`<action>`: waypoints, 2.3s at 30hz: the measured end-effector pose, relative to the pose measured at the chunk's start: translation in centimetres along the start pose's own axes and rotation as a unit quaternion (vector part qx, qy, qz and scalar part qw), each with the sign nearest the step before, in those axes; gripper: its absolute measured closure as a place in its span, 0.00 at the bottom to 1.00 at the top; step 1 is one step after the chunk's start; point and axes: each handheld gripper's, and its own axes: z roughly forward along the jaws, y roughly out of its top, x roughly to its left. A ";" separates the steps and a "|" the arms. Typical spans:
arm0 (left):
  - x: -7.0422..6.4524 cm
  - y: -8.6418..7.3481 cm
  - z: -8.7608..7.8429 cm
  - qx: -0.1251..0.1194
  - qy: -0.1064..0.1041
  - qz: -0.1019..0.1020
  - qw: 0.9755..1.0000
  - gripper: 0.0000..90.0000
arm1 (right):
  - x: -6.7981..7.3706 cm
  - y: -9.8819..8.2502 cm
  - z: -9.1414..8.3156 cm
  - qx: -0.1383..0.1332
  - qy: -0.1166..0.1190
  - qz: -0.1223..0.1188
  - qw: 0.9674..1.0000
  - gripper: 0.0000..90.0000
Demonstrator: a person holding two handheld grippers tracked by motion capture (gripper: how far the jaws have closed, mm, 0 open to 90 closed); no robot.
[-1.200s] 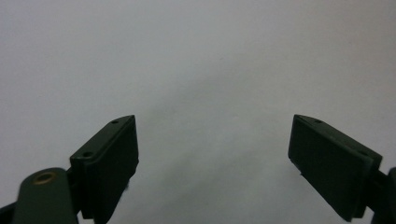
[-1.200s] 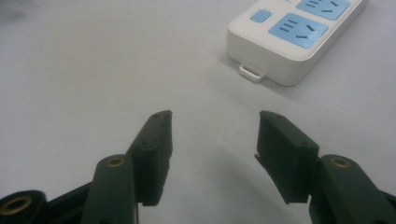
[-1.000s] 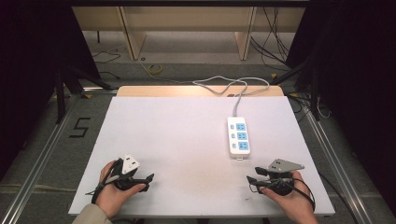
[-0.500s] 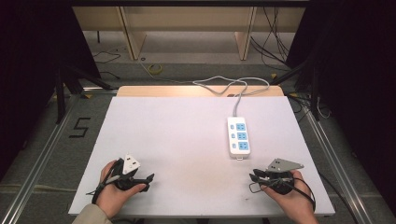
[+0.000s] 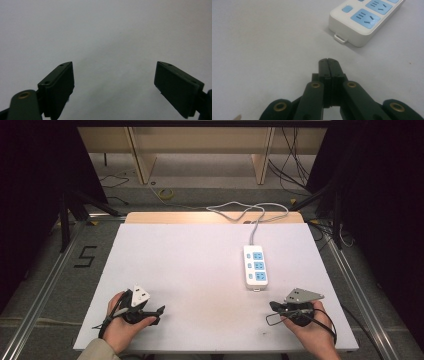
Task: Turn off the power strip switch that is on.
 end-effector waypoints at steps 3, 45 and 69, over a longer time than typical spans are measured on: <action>0.0 0.0 0.0 0.000 0.000 0.000 1.000 0.18 | -0.1 0.1 0.0 -0.002 -0.001 0.001 1.000 1.00; 0.0 0.1 0.0 -0.002 0.002 0.003 1.000 0.19 | -0.6 2.0 -0.1 0.001 -0.012 0.018 1.000 1.00; 0.0 0.1 0.0 -0.003 0.000 0.001 1.000 0.19 | -1.0 3.9 0.6 0.006 -0.012 0.016 1.000 1.00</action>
